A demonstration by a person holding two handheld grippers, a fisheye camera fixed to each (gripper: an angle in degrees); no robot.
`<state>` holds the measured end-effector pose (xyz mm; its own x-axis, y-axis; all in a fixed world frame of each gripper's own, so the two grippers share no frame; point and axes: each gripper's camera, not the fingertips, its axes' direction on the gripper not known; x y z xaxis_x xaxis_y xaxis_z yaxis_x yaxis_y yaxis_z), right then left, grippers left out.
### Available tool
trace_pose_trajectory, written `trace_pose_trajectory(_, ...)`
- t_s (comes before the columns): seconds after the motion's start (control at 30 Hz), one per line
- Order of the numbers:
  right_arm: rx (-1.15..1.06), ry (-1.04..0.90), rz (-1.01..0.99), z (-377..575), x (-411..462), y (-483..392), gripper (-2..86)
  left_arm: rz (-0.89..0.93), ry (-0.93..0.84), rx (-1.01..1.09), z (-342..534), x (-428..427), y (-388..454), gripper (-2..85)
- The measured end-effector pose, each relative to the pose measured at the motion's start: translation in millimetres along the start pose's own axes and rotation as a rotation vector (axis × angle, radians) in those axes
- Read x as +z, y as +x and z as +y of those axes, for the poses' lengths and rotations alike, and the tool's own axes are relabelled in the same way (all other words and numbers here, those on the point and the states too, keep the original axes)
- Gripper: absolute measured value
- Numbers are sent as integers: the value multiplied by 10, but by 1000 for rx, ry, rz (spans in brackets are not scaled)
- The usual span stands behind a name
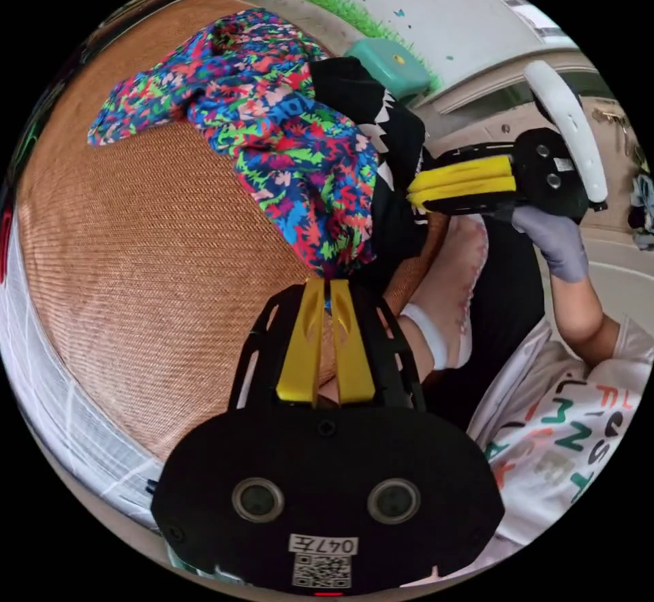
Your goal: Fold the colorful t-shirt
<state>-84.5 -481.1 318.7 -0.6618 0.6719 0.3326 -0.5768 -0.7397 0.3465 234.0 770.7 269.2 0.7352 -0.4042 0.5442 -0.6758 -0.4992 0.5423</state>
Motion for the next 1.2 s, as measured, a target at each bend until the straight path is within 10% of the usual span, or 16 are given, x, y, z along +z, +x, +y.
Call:
trace_pose_trajectory(0.27,-470,232,-708,-892,386,-1256,-8,-333,-190,-348,893,-1073,-1319,4)
trace_pose_trajectory(0.53,44,583,-641,-1092,351,960,20,-231,284,-489,2046,-1872,-1006,39)
trace_pose_trajectory(0.97,271,192,-440,-2796,1389,1757,3,-428,26,-476,1973,-1561,-879,-9)
trace_pose_trajectory(1.2,178,519,-406,-1419,790,1482,-11,-356,67,-516,2192,-1611,-913,-9)
